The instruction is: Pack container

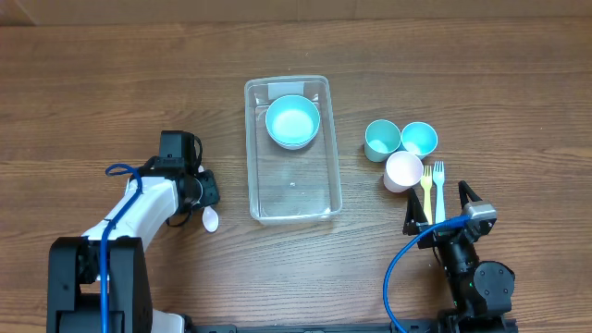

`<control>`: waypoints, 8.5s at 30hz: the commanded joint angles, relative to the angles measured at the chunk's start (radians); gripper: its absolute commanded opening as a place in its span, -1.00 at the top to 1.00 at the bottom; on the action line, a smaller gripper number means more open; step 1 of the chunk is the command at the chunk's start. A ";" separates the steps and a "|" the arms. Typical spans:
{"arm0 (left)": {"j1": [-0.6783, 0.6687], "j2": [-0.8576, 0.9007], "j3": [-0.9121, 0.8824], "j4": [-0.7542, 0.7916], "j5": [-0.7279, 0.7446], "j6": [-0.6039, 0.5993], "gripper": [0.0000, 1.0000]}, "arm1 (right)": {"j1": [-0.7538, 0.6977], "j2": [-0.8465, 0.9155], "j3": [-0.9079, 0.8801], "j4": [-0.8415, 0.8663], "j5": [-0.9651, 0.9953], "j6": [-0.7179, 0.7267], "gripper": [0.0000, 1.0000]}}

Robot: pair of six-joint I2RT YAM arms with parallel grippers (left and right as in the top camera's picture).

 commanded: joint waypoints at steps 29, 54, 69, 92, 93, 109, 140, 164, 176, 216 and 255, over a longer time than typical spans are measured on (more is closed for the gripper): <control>0.003 0.031 0.097 -0.151 -0.043 0.043 -0.05 | -0.003 -0.009 -0.010 0.005 0.009 -0.003 -1.00; -0.042 0.145 0.108 -0.105 -0.040 0.036 0.59 | -0.003 -0.009 -0.010 0.005 0.009 -0.003 -1.00; -0.042 0.133 0.251 -0.247 -0.051 0.041 0.87 | -0.003 -0.009 -0.010 0.005 0.009 -0.003 -1.00; -0.183 0.133 0.912 -0.618 -0.047 0.034 0.78 | -0.003 -0.009 -0.010 0.005 0.009 -0.003 -1.00; -0.211 0.133 0.920 -0.612 -0.047 0.026 0.75 | -0.003 -0.009 -0.010 0.005 0.009 -0.003 -1.00; -0.442 0.229 0.917 -0.564 -0.048 -0.082 0.68 | -0.003 -0.009 -0.010 0.005 0.009 -0.003 -1.00; -0.365 0.344 0.942 -0.643 -0.208 -0.152 -0.23 | -0.003 -0.009 -0.010 0.005 0.009 -0.003 -1.00; -0.059 0.047 0.972 -0.937 -0.209 -0.142 -0.16 | -0.003 -0.009 -0.010 0.005 0.009 -0.003 -1.00; 0.264 0.047 0.838 -0.986 -0.193 0.011 -0.27 | -0.003 -0.009 -0.010 0.005 0.009 -0.003 -1.00; 0.646 0.047 0.106 -0.335 -0.380 -0.204 -0.27 | -0.003 -0.009 -0.010 0.005 0.009 -0.003 -1.00; 0.543 0.047 0.112 -0.318 -0.070 -0.066 -0.05 | -0.003 -0.009 -0.010 0.005 0.009 -0.003 -1.00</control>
